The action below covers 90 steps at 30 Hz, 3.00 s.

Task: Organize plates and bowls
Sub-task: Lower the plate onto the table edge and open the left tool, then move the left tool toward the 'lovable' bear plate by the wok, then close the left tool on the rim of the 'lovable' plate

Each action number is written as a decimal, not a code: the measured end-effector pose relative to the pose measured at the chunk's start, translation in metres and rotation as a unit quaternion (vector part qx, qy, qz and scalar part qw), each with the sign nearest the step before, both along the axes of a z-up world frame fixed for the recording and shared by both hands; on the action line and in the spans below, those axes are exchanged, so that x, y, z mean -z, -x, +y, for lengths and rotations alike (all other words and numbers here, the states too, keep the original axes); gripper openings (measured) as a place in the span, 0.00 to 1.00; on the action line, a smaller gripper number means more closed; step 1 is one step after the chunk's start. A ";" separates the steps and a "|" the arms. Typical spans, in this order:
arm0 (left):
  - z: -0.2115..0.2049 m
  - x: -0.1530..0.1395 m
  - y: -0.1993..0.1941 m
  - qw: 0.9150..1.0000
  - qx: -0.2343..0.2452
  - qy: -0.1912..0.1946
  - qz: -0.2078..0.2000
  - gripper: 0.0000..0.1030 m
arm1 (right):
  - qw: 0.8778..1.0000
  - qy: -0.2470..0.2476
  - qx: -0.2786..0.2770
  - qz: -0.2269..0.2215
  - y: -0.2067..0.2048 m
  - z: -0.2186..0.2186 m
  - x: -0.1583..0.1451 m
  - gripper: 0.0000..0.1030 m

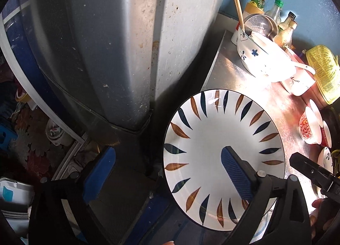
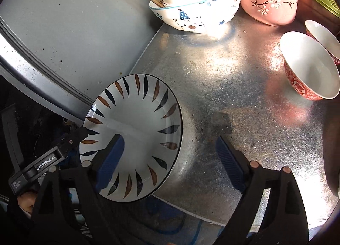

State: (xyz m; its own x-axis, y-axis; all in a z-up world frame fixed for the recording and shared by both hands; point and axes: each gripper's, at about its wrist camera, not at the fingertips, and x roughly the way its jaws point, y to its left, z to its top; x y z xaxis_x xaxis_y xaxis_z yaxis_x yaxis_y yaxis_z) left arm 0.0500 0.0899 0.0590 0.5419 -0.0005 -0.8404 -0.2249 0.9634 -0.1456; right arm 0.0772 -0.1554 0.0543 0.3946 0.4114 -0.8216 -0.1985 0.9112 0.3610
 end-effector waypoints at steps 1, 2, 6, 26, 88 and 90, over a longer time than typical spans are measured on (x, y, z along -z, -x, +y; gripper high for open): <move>-0.002 -0.003 0.001 1.000 0.003 -0.004 -0.001 0.99 | 1.000 0.003 0.000 -0.004 0.002 0.001 -0.004 0.88; -0.002 -0.006 0.003 1.000 0.007 -0.006 -0.002 0.99 | 1.000 0.008 0.000 -0.008 0.004 0.003 -0.007 0.89; -0.006 -0.017 0.010 1.000 0.018 -0.018 -0.005 0.99 | 1.000 0.025 0.004 -0.014 0.013 0.007 -0.018 1.00; -0.053 -0.054 0.034 0.996 0.088 -0.002 -0.025 0.99 | 0.995 0.024 0.081 -0.046 0.071 -0.032 -0.058 1.00; -0.477 -0.049 0.135 0.835 0.546 0.056 0.027 0.99 | 0.868 -0.031 0.494 -0.044 0.329 -0.383 -0.051 1.00; -0.488 -0.043 0.145 0.825 0.561 0.055 0.034 0.99 | 0.860 -0.030 0.506 -0.047 0.342 -0.394 -0.048 1.00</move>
State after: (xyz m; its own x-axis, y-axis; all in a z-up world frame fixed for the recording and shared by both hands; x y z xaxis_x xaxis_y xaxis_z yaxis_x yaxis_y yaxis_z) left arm -0.0949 -0.3977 0.1022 0.0999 -0.5482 -0.8303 0.7884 0.5527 -0.2701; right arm -0.2643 -0.5497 0.1026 0.6394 -0.1423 -0.7556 0.6556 0.6143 0.4390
